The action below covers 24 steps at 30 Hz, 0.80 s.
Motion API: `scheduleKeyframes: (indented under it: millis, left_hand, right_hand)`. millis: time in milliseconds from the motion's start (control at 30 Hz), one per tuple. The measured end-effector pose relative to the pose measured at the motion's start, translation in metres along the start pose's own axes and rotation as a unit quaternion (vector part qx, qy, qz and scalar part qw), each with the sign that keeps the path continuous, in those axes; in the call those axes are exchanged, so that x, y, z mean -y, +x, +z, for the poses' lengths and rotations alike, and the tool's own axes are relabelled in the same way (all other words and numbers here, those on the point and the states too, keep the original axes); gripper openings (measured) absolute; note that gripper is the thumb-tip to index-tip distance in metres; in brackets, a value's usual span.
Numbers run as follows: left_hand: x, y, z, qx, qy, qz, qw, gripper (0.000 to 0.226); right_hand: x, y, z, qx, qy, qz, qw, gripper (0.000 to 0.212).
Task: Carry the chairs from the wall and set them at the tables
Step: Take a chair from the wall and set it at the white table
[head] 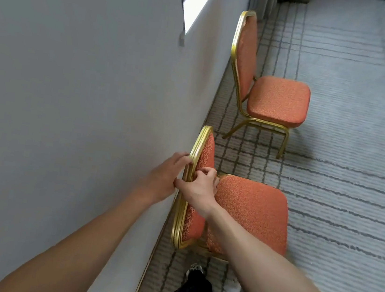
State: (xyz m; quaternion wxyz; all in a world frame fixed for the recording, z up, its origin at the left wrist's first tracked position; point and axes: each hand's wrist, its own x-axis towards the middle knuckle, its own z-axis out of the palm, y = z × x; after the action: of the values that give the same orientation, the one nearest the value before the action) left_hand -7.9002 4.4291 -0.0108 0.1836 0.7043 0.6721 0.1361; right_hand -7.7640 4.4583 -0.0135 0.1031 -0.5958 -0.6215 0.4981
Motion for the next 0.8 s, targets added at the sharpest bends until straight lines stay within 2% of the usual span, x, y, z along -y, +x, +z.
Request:
scheduleKeyframes:
  millis: [100, 233, 300, 367, 433, 500, 633, 733, 800]
  left_hand:
    - [-0.027, 0.023, 0.006, -0.019, 0.079, 0.091, 0.993, 0.065]
    - [-0.081, 0.063, 0.017, -0.008, 0.153, 0.217, 0.964, 0.078]
    - [-0.116, 0.084, 0.025, 0.0, 0.154, 0.265, 0.952, 0.07]
    - [-0.165, 0.104, 0.039, -0.01, 0.134, 0.309, 0.942, 0.052]
    - [-0.2, 0.117, 0.049, -0.049, 0.12, 0.331, 0.935, 0.032]
    - [-0.242, 0.134, 0.062, -0.056, 0.102, 0.352, 0.929, 0.024]
    - [-0.319, 0.173, 0.081, -0.016, 0.096, 0.398, 0.912, 0.029]
    - [-0.376, 0.187, 0.098, 0.037, 0.082, 0.419, 0.904, 0.013]
    - [-0.414, 0.192, 0.111, 0.068, 0.111, 0.426, 0.895, 0.008]
  right_hand:
    - [-0.02, -0.013, -0.034, -0.022, 0.004, 0.001, 1.0, 0.044]
    - [-0.041, -0.03, -0.088, -0.06, 0.005, 0.004, 0.998, 0.049]
    - [-0.055, -0.042, -0.121, -0.088, 0.002, 0.012, 0.996, 0.051]
    - [-0.08, -0.058, -0.157, -0.136, -0.016, 0.028, 0.99, 0.05]
    - [-0.094, -0.068, -0.18, -0.182, -0.061, 0.028, 0.981, 0.049]
    - [-0.115, -0.082, -0.209, -0.226, -0.061, 0.05, 0.971, 0.05]
    - [-0.163, -0.1, -0.263, -0.309, -0.019, 0.069, 0.948, 0.052]
    - [-0.191, -0.112, -0.297, -0.344, 0.021, 0.092, 0.934, 0.046]
    - [-0.209, -0.123, -0.318, -0.369, 0.038, 0.101, 0.923, 0.042]
